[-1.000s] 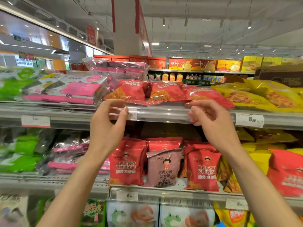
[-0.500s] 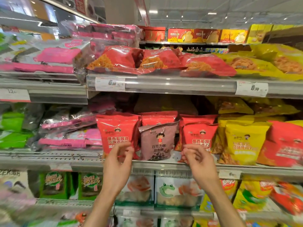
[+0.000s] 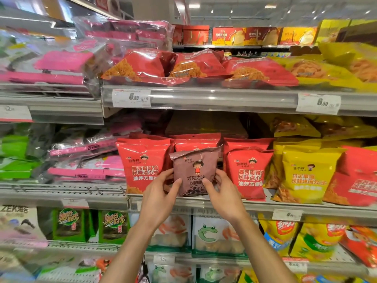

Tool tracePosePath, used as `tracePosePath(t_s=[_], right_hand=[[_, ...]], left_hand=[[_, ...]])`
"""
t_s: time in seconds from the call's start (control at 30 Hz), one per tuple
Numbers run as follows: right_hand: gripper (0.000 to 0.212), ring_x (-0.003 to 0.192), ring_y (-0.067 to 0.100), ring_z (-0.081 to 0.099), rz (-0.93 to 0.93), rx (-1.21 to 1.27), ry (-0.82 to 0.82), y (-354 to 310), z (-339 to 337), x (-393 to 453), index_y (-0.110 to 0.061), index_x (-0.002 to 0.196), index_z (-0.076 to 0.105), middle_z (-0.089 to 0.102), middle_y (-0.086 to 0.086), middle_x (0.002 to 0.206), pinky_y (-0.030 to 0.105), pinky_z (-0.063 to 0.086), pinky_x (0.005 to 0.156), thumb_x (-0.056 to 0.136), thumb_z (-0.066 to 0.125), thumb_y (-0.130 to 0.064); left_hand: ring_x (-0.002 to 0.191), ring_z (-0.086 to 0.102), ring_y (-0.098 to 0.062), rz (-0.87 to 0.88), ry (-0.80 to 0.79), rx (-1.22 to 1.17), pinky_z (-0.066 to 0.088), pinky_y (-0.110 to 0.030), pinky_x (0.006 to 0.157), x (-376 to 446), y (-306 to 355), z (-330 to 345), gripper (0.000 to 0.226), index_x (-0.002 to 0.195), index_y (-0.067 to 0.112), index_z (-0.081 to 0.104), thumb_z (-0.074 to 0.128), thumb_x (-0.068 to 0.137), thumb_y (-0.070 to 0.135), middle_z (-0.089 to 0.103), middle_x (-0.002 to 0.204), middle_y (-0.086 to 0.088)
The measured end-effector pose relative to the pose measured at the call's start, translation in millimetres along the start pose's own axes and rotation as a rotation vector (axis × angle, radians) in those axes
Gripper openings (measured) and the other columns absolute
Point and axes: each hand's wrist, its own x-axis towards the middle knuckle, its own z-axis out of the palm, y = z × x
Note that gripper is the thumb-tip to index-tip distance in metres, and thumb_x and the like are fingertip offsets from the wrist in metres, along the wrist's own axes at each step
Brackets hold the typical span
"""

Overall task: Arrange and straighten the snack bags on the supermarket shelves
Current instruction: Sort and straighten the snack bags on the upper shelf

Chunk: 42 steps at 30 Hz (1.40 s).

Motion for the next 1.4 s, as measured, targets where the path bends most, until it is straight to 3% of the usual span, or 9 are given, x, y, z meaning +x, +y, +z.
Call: tracePosePath(t_s=[0.23,0.33,0.43,0.63,0.8,0.93,1.1,1.2,1.4], right_hand=[[0.037,0.108,-0.011,0.061,-0.040,0.206,-0.015,-7,-5,0,-0.027,0.122,0.050,0.069,-0.015,0.118,0.009,0.047,0.090,0.094,0.069,-0.040],[0.031,0.099,-0.003,0.069,-0.077,0.288,-0.035,-20,-13,-6,-0.021,0.112,0.050,0.075,-0.009,0.101,0.017,0.053,0.086,0.093,0.072,-0.032],[0.036,0.101,0.006,0.072,-0.076,0.397,-0.072,-30,-19,-12,-0.018,0.116,0.048,0.075,-0.004,0.108,0.024,0.057,0.086,0.092,0.073,-0.026],[0.043,0.110,0.005,0.069,-0.058,0.470,-0.101,-32,-30,-32,-0.021,0.133,0.050,0.074,-0.008,0.118,0.019,0.054,0.093,0.095,0.069,-0.016],[0.028,0.104,0.003,0.070,-0.019,0.452,0.008,-17,-46,-57,-0.017,0.122,0.063,0.077,-0.013,0.107,0.015,0.053,0.088,0.095,0.068,-0.015],[0.025,0.101,0.005,0.072,0.040,0.483,0.082,7,-61,-81,-0.015,0.119,0.064,0.078,-0.009,0.104,0.015,0.054,0.083,0.095,0.067,-0.011],[0.024,0.103,0.011,0.072,0.124,0.509,0.191,37,-85,-107,-0.018,0.117,0.067,0.078,-0.005,0.106,0.025,0.056,0.086,0.093,0.068,-0.014],[0.020,0.098,0.010,0.073,0.148,0.505,0.248,54,-105,-119,-0.016,0.114,0.068,0.078,-0.005,0.102,0.021,0.055,0.079,0.094,0.068,-0.016],[0.019,0.092,0.007,0.074,0.158,0.526,0.274,95,-160,-130,-0.014,0.114,0.068,0.079,-0.005,0.101,0.017,0.056,0.072,0.095,0.067,-0.013]], left_hand=[[0.084,0.070,-0.002,-0.006,0.049,-0.124,0.061,-0.039,0.079,-1,7,-9,0.047,0.137,0.027,0.060,0.062,0.097,0.050,0.073,0.107,0.013],[0.085,0.070,-0.004,-0.013,0.074,-0.172,0.061,-0.039,0.080,-4,12,-18,0.041,0.134,0.028,0.063,0.064,0.097,0.047,0.073,0.106,0.014],[0.085,0.070,-0.006,-0.017,0.061,-0.243,0.061,-0.036,0.078,-9,15,-25,0.037,0.131,0.028,0.065,0.065,0.097,0.043,0.074,0.106,0.015],[0.095,0.067,0.004,0.002,-0.031,-0.332,0.052,-0.011,0.074,-23,15,-34,0.028,0.126,0.025,0.066,0.063,0.099,0.033,0.072,0.108,0.014],[0.099,0.067,-0.006,-0.034,-0.009,-0.394,0.055,-0.024,0.085,-35,2,-34,0.018,0.115,0.029,0.069,0.066,0.098,0.029,0.074,0.102,0.011],[0.097,0.066,0.002,-0.070,-0.049,-0.445,0.052,-0.013,0.075,-55,3,-22,0.018,0.115,0.026,0.068,0.067,0.097,0.026,0.073,0.099,0.020],[0.097,0.068,-0.003,-0.137,-0.098,-0.487,0.061,-0.032,0.081,-76,11,0,0.017,0.114,0.030,0.068,0.068,0.097,0.031,0.073,0.100,0.019],[0.098,0.068,-0.005,-0.171,-0.126,-0.482,0.058,-0.049,0.091,-88,21,17,0.019,0.114,0.032,0.068,0.068,0.096,0.035,0.071,0.102,0.020],[0.097,0.068,-0.003,-0.154,-0.136,-0.465,0.055,-0.030,0.090,-110,63,64,0.018,0.115,0.026,0.068,0.068,0.097,0.027,0.074,0.099,0.016]])
